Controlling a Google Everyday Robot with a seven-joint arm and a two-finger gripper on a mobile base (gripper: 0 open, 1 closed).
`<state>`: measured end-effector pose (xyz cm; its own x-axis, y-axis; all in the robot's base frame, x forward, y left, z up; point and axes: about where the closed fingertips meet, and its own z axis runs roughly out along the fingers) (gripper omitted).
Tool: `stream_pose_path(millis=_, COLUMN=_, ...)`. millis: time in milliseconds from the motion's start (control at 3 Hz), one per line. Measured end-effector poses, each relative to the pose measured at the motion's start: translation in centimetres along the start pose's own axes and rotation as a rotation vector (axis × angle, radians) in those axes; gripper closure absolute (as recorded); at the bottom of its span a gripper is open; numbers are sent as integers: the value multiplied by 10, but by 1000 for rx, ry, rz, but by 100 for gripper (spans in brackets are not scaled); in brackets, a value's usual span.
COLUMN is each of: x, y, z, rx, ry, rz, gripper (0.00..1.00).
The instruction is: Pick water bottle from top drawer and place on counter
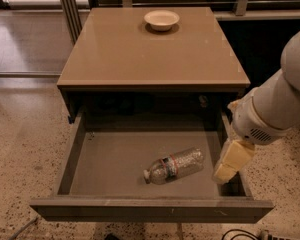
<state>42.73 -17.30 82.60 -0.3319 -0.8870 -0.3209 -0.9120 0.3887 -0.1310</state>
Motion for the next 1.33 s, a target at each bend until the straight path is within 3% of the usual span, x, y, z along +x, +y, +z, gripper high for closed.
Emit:
stream_pose_path(millis=333, x=-4, y=6, z=67, rx=-19, ry=-74, rz=29, gripper=0)
stream_pose_path(millis=667, x=-5, y=6, z=67, rx=-20, ry=-75, rz=26, gripper=0)
stream_pose_path(millis=1333, x=-1, y=-30, z=96, rx=-61, ry=-96, rz=-41, gripper=0)
